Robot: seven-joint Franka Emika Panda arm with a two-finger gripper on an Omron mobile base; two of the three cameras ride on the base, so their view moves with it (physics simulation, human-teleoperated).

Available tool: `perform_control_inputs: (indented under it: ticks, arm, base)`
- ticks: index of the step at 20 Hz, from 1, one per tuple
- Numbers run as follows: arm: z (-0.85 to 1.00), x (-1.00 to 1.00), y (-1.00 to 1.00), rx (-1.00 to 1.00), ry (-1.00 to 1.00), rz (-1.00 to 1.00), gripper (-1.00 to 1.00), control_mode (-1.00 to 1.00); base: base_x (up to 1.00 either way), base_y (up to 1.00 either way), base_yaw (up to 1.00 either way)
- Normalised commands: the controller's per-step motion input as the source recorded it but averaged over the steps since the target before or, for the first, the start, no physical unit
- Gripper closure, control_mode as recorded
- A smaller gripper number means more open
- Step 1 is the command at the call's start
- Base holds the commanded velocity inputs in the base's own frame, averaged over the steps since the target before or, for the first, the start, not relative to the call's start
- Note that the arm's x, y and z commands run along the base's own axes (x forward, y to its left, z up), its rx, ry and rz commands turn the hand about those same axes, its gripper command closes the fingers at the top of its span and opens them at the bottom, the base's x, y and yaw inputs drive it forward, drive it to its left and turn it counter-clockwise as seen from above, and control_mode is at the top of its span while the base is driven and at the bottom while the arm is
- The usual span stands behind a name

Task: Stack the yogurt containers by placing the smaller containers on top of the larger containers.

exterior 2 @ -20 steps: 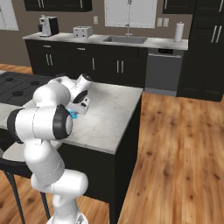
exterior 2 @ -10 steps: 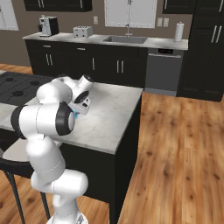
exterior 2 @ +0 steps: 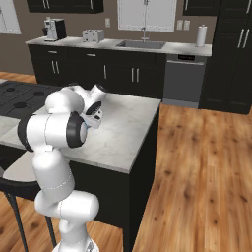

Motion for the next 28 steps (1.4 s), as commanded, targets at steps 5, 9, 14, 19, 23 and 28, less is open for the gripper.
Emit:
perform_control_inputs:
  ticks: [5, 9, 14, 19, 23, 28]
  arm:
    - [-0.07, 0.09, 0.08, 0.00, 0.00, 0.04, -1.00, -1.00]
    - [-0.06, 0.12, 0.09, 0.00, 0.00, 0.03, -1.00, -1.00]
    - [-0.06, 0.16, 0.03, 0.00, 0.00, 0.03, -1.00, -1.00]
    - [-0.14, 0.23, 0.00, 0.00, 0.00, 0.03, -1.00, -1.00]
    - [-0.15, 0.23, 0.00, 0.00, 0.00, 0.03, -1.00, -1.00]
    - [-0.13, 0.19, 0.00, 0.00, 0.00, 0.02, -1.00, -1.00]
  base:
    - [0.00, 0.00, 0.00]
    - [0.00, 0.00, 0.00]
    - [0.00, 0.00, 0.00]
    - [0.00, 0.00, 0.00]
    - [0.00, 0.00, 0.00]
    - [0.00, 0.00, 0.00]
